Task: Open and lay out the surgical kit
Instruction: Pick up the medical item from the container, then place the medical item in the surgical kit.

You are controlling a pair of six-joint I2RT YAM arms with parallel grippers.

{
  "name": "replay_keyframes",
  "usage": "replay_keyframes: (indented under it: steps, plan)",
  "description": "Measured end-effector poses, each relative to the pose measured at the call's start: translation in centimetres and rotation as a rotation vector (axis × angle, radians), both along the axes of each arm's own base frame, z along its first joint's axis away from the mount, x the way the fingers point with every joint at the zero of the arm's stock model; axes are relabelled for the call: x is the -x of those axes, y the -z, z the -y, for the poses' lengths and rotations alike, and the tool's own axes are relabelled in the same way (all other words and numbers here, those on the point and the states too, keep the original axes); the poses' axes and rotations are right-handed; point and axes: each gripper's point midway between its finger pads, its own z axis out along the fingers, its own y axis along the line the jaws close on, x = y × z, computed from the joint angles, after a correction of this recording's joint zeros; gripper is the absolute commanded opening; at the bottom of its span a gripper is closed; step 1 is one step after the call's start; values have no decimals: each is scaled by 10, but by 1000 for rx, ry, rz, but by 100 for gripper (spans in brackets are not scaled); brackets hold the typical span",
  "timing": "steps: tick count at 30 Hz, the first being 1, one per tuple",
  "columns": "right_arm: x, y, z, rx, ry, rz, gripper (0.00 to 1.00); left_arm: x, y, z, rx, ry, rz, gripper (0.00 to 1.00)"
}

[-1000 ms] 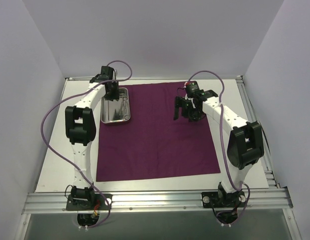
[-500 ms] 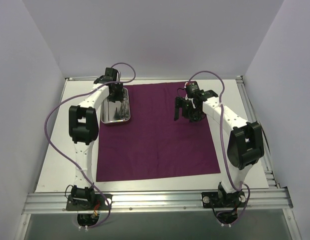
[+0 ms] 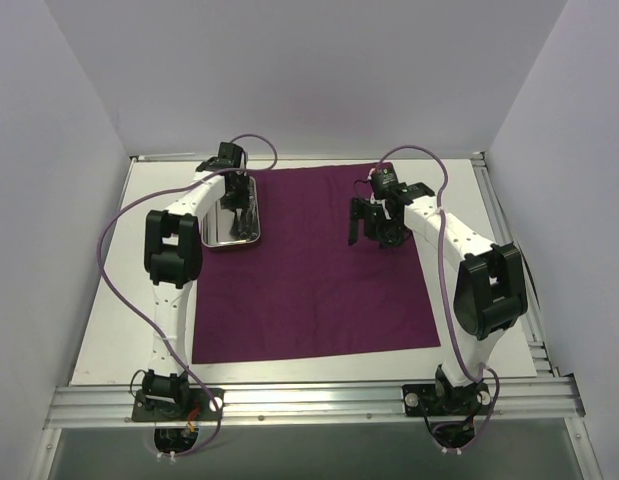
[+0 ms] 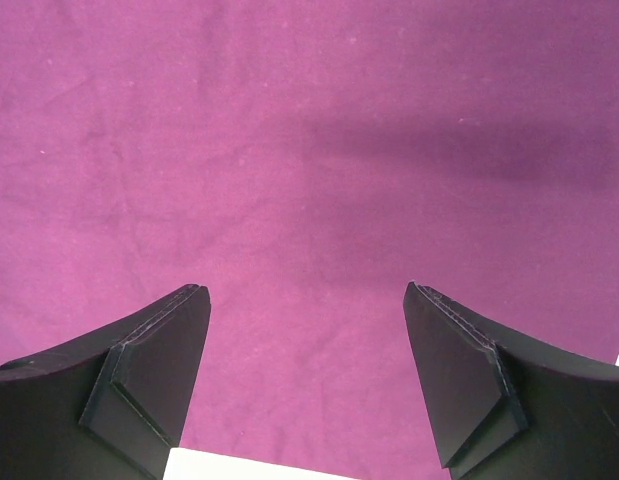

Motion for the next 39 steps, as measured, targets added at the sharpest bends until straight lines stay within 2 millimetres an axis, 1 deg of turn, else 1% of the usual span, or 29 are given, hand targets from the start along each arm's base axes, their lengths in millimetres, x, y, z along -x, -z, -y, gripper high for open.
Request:
replay_keyframes:
  steps: [4, 5, 7, 9, 11, 12, 15, 19, 21, 23, 25, 27, 29, 31, 33, 35, 36, 37, 39]
  plan:
    - [4, 5, 2, 8, 2, -13, 81, 0, 0, -2, -9, -7, 2, 36]
    - [5, 6, 3, 10, 3, -17, 81, -1, 1, -2, -10, -8, 2, 29]
    - [6, 7, 4, 11, 3, -21, 81, -1, 1, -3, -15, -12, 1, 19]
    - [6, 6, 4, 11, 3, -20, 81, -1, 1, -4, -18, -15, 4, 13]
    - [6, 6, 4, 11, 3, -20, 81, -2, 1, -4, -22, -15, 5, 10]
    - [6, 6, 4, 11, 3, -20, 81, -2, 1, -4, -24, -15, 5, 6]
    - [5, 6, 3, 10, 3, -19, 81, 0, -1, -5, -31, -17, -3, 2]
    - [3, 3, 2, 3, -2, -10, 81, 10, -2, -9, -45, -22, -41, 2]
    - [0, -2, -1, -8, -8, 0, 81, 16, -7, -11, -43, -26, -61, 2]
    - [-6, -9, -5, -24, -23, 20, 81, 23, -20, -10, -17, -26, -71, 2]
    - [-13, -16, -12, -46, -44, 38, 81, 27, -42, -6, 36, -21, -58, 2]
    - [-21, -23, -20, -84, -70, 55, 80, 33, -74, 3, 122, 1, -23, 2]
    - [-26, -30, -32, -138, -113, 66, 80, 41, -106, 14, 209, 28, 12, 2]
    - [-30, -35, -46, -199, -156, 75, 80, 55, -140, 29, 318, 72, 48, 2]
    - [-30, -39, -57, -254, -203, 82, 80, 73, -169, 44, 421, 114, 69, 2]
    - [-28, -44, -67, -299, -248, 85, 80, 89, -187, 60, 533, 155, 86, 2]
    - [-27, -47, -73, -325, -276, 90, 80, 98, -190, 68, 587, 167, 77, 2]
    - [-25, -50, -78, -348, -303, 94, 80, 106, -192, 75, 648, 181, 74, 2]
    - [-20, -56, -90, -395, -356, 102, 80, 121, -187, 88, 761, 179, 39, 2]
